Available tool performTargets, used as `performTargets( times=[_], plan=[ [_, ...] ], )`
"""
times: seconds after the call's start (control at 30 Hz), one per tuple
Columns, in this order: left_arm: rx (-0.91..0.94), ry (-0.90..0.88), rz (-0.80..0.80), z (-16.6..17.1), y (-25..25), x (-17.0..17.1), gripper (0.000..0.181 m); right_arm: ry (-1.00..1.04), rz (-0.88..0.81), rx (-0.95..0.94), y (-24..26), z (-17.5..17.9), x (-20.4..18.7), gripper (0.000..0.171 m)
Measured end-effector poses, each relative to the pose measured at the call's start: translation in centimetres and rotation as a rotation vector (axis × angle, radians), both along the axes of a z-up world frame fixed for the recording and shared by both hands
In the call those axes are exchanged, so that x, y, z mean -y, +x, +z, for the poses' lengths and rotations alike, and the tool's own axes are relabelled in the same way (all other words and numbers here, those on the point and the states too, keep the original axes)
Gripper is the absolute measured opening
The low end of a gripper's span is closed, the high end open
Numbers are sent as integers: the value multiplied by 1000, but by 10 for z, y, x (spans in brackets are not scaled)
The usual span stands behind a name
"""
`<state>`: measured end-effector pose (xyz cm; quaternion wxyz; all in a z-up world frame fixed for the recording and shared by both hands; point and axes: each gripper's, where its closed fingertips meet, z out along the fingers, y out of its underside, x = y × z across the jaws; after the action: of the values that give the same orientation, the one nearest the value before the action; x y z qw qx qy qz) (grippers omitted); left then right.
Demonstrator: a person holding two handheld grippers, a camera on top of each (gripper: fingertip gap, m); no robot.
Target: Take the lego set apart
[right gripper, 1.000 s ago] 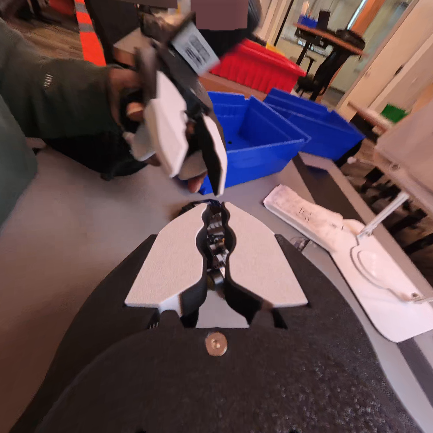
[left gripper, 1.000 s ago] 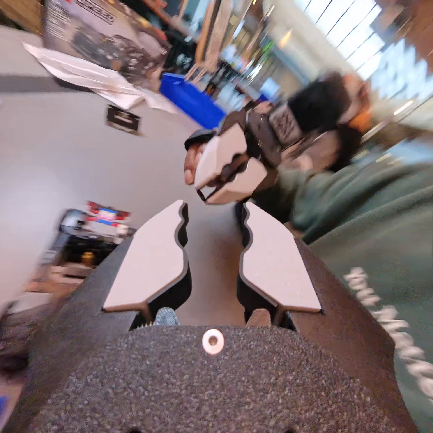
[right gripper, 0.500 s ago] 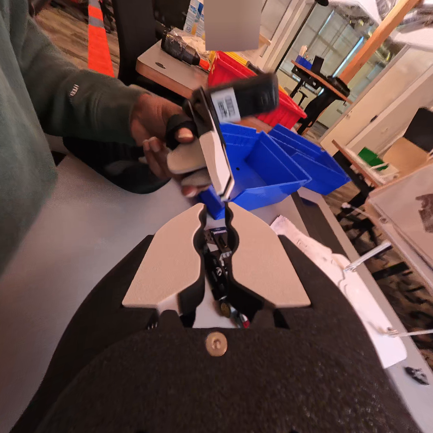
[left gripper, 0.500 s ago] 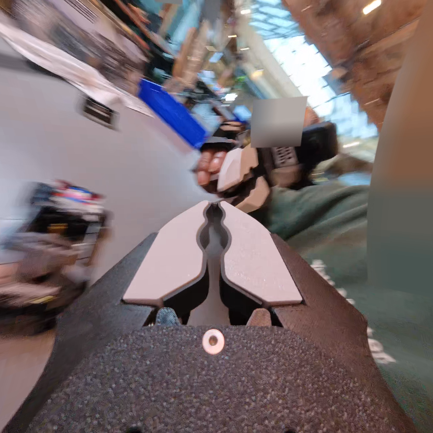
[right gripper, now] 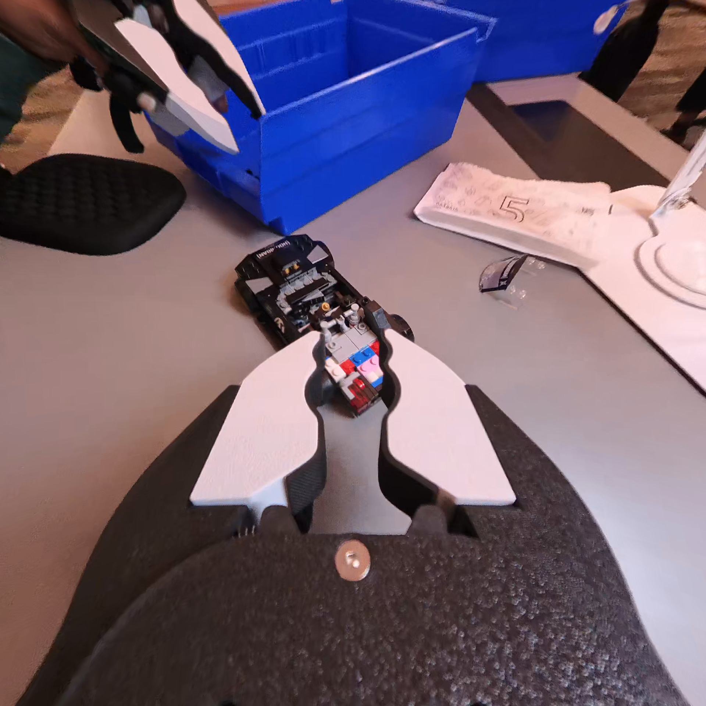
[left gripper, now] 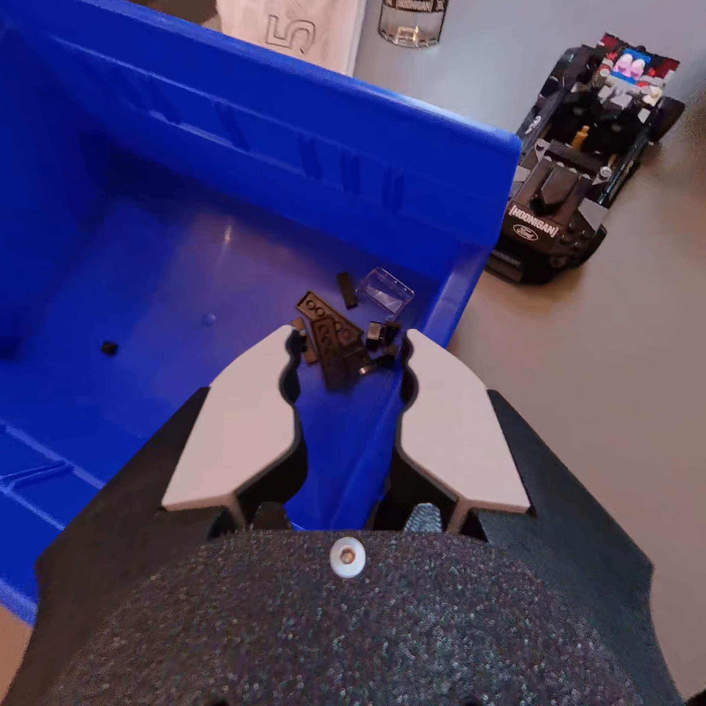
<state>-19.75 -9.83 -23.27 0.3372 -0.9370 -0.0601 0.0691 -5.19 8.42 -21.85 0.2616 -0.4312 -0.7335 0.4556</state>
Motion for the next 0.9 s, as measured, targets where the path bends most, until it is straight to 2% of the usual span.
performTargets(
  times=[0.1,0.17,0.27,0.37,0.43,0.5,0.73,0.8,0.87,0.9],
  plan=[
    [74,0,-49,-2,12,-2,69,55,44,24,-6,-8,-1,27],
    [99,-10,-73,-4,17,-2,75,101,83,40,-12,-12,0,26],
    [148,-46,-132,-12,29,0,75,160,144,70,-21,-17,1,26],
    [155,-95,-146,-22,31,4,64,206,188,88,-30,-21,1,25],
    [140,-101,-147,-24,31,3,62,225,203,85,-35,-21,2,25],
    [148,-71,-150,-19,33,1,54,226,211,77,-37,-20,3,24],
    [182,29,-139,3,31,-7,48,183,201,47,-34,-18,6,23],
    [166,-14,-155,-3,33,-7,51,175,197,46,-32,-17,6,23],
    [142,-115,-196,-19,39,-2,64,169,193,46,-30,-17,5,23],
    [116,-160,-226,-27,42,0,65,170,190,46,-29,-17,5,23]
  ],
)
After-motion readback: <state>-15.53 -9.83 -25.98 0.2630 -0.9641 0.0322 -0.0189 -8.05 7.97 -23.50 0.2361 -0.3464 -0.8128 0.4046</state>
